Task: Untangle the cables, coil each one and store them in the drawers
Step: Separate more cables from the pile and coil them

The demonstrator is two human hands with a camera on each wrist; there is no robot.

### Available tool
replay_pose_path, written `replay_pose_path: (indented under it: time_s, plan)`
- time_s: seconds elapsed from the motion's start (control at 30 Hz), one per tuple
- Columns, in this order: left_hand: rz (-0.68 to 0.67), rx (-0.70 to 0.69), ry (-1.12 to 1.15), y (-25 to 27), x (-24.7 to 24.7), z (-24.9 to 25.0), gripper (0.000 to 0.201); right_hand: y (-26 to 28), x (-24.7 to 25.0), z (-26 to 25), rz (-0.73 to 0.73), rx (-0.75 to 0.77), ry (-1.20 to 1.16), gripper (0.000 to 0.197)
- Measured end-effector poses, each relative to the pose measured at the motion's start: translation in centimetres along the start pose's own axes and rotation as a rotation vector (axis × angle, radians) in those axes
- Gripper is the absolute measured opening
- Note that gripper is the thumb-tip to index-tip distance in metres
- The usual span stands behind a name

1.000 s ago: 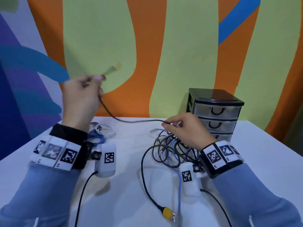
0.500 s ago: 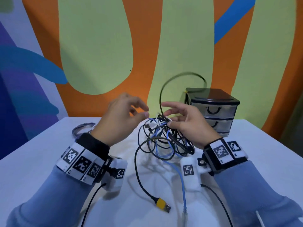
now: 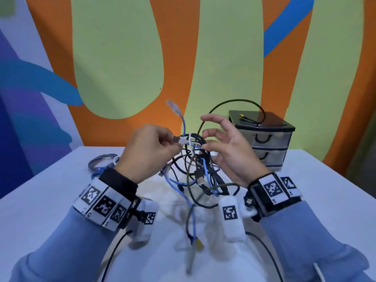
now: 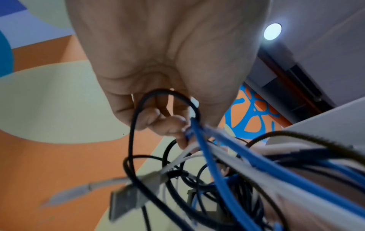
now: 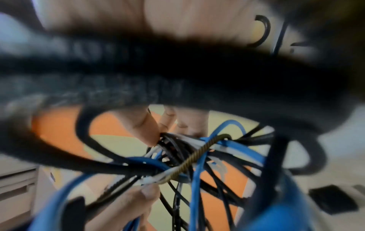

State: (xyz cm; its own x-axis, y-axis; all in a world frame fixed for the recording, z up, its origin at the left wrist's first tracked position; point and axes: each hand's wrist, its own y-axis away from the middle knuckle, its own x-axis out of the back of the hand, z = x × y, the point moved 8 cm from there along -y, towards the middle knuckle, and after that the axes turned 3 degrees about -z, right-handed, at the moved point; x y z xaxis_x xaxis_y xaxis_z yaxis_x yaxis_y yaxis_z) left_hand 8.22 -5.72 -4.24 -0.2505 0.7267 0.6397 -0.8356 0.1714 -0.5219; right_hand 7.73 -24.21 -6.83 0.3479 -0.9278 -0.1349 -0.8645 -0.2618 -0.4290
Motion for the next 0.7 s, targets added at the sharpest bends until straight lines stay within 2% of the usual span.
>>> replay_pose_path:
  time_s: [0.07, 0.17, 0.23, 0.3, 0.43, 0.53, 0.6, 0.7]
  plan:
    - [0.118, -0.014, -0.032, 0.2, 0.9, 0.5, 0.017, -0.1, -0.2, 0.1, 0.006, -0.017, 0.016, 0.062]
    - [0.165, -0.160, -0.025, 0.6, 0.8, 2.0, 0.034, 0.0, -0.7, 0.2, 0.019, -0.015, -0.042, 0.057]
    - [0.117, -0.238, -0.086, 0.9, 0.2, 2.8, 0.028, 0.0, -0.9, 0.2, 0.040, 0.005, -0.073, 0.054]
    - [0.030, -0.223, -0.113, 0.9, -0.5, 2.7, 0.013, -0.1, -0.8, 0.4, 0.085, 0.032, -0.078, 0.054]
    - [-0.100, -0.131, -0.087, 0.8, -0.9, 2.1, 0.029, -0.2, -0.7, 0.6, 0.180, 0.071, -0.082, 0.054]
    - [-0.194, -0.081, -0.028, 1.1, -1.2, 1.9, 0.009, 0.0, -1.1, 0.7, 0.196, 0.079, -0.117, 0.051]
    - [-0.250, -0.079, -0.073, 1.4, -1.8, 2.1, 0.012, 0.0, -1.5, 1.0, 0.182, 0.069, -0.184, 0.049]
    - [-0.243, -0.040, 0.024, 1.6, -2.3, 2.1, 0.016, -0.1, -1.7, 1.1, 0.149, 0.071, -0.263, 0.040]
